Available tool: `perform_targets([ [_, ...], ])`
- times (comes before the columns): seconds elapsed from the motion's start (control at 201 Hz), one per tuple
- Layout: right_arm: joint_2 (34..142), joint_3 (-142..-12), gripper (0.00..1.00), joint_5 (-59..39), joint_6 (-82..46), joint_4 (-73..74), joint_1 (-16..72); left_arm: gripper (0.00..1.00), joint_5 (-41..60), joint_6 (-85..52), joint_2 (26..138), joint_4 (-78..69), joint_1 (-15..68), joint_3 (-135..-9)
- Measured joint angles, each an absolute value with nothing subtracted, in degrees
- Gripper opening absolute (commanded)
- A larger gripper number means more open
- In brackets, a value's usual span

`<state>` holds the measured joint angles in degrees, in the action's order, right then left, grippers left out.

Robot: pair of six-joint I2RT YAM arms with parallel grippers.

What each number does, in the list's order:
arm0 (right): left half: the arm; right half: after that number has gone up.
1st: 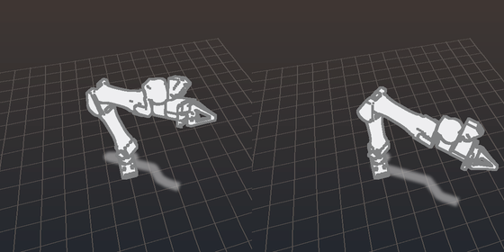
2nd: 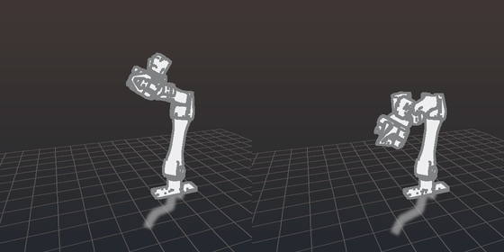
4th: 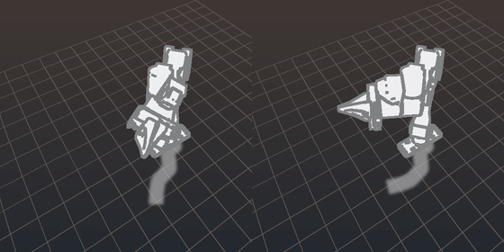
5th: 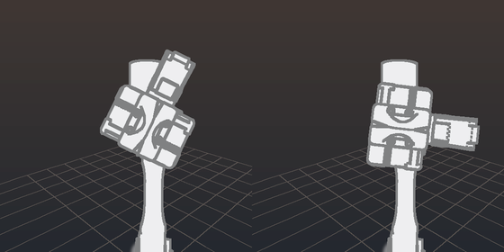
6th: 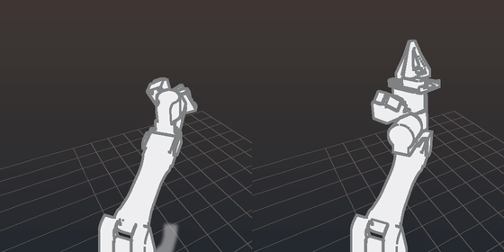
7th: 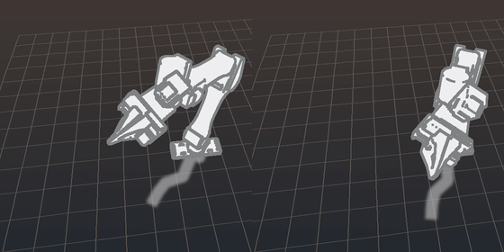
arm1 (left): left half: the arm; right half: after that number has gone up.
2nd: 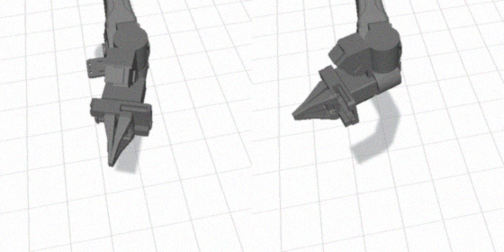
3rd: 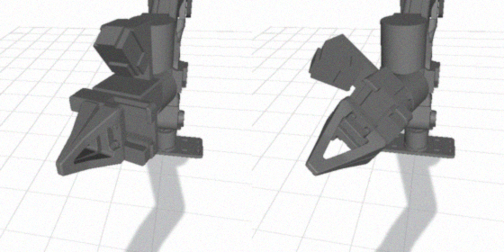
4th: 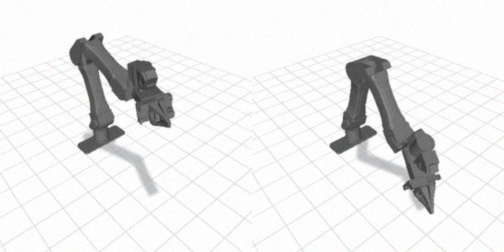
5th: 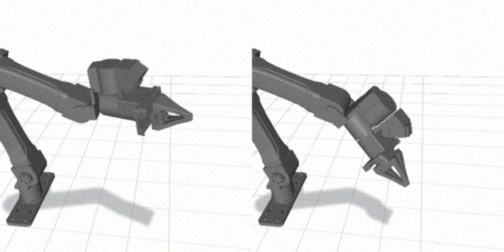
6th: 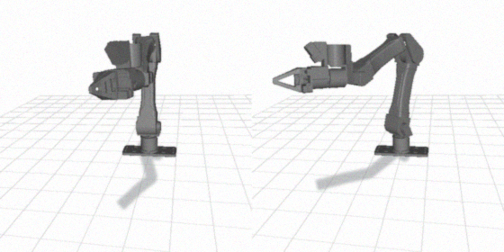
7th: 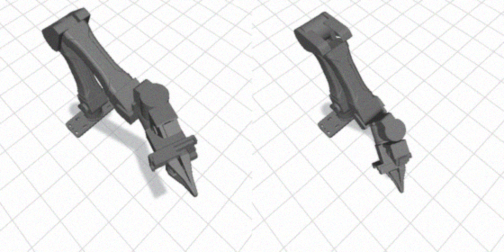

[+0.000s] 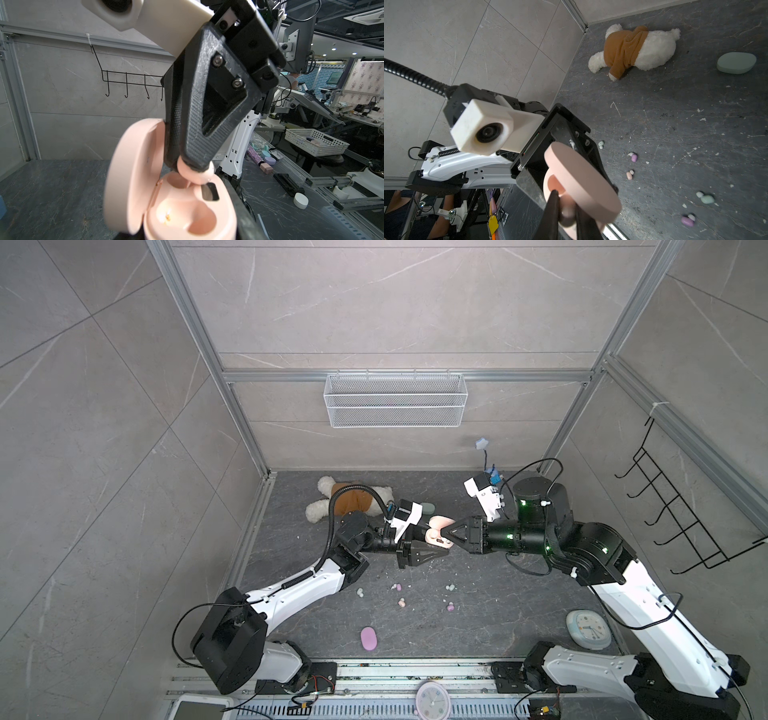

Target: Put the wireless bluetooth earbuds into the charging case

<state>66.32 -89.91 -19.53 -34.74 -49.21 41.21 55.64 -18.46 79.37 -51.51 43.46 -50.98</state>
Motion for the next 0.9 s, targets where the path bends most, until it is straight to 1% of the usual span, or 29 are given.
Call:
perform_targets([
  [0.657,66.37,-89.80,0.13,-20.84,-35.99,-48.99,41.15,0.21,55.35,-17.45,78.43,-50.65,43.48,-50.63],
  [0.896,65.82,-89.78,0.14,-21.10,-36.86,-47.88,41.17,0.21,55.13,-21.06,79.50,-56.86,43.48,-50.19],
])
